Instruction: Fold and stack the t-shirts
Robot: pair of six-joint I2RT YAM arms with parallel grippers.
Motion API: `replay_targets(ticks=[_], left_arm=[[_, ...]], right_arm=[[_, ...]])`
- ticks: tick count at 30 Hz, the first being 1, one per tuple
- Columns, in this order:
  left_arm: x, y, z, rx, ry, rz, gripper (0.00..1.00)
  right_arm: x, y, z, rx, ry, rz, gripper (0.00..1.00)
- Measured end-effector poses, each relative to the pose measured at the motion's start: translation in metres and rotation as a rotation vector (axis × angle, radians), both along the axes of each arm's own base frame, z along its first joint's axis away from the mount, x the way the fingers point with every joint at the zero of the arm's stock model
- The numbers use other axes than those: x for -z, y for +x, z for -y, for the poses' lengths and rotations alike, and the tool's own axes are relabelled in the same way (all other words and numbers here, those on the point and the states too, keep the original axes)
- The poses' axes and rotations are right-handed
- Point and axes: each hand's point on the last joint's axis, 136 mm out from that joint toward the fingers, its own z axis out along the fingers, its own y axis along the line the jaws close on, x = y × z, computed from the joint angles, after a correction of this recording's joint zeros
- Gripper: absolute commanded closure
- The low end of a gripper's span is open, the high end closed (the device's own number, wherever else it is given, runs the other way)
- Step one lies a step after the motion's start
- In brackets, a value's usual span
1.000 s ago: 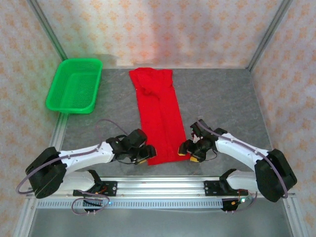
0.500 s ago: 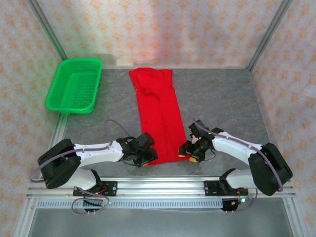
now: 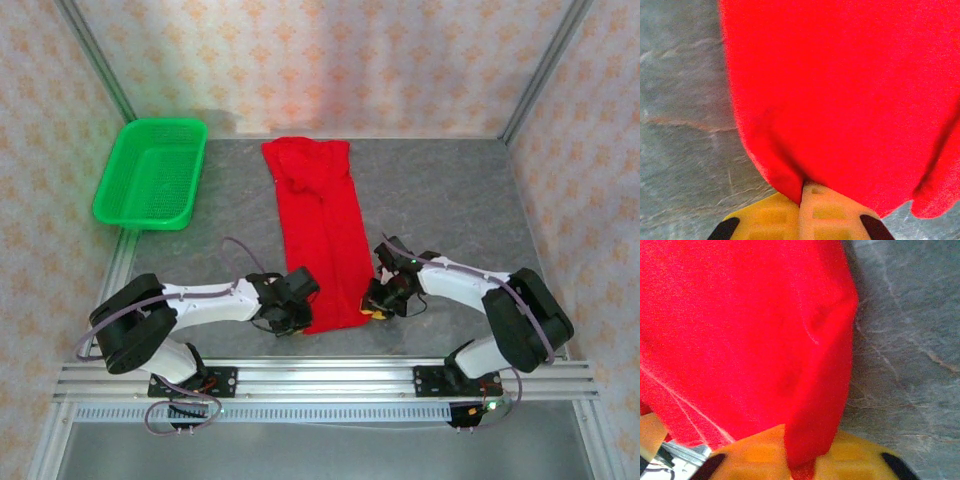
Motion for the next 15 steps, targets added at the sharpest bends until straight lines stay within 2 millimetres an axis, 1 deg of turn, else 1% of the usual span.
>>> replay_targets(ticks=[1,3,4,7,8,10,12,15], left_arm=[[-0.002,0.001,0.000,0.003,-0.001,0.013,1.00],[-0.014,0.003,-0.004,0.000,-0.006,0.048,1.00],[-0.021,0.005,-0.006,-0.004,-0.013,0.068,1.00],[-0.052,0.005,-0.011,-0.014,-0.063,0.140,1.00],[-0.063,0.003,-0.013,-0.015,-0.082,0.162,1.00],[-0.076,-0.003,-0.016,-0.015,-0.103,0.186,1.00],[-0.082,-0.012,-0.018,-0.006,-0.118,0.193,1.00],[-0.077,-0.028,-0.019,0.007,-0.106,0.173,1.00]], right_arm=[[-0.002,-0.002,0.001,-0.001,-0.003,-0.003,0.99],[-0.011,-0.006,0.004,0.000,0.003,0.005,1.00],[-0.016,-0.007,0.004,-0.001,0.010,0.015,1.00],[-0.042,-0.018,-0.001,-0.009,0.055,0.058,1.00],[-0.050,-0.024,-0.005,-0.018,0.072,0.069,1.00],[-0.062,-0.036,-0.010,-0.030,0.100,0.075,1.00],[-0.069,-0.047,-0.014,-0.037,0.117,0.068,1.00],[-0.070,-0.059,-0.017,-0.040,0.112,0.035,1.00]])
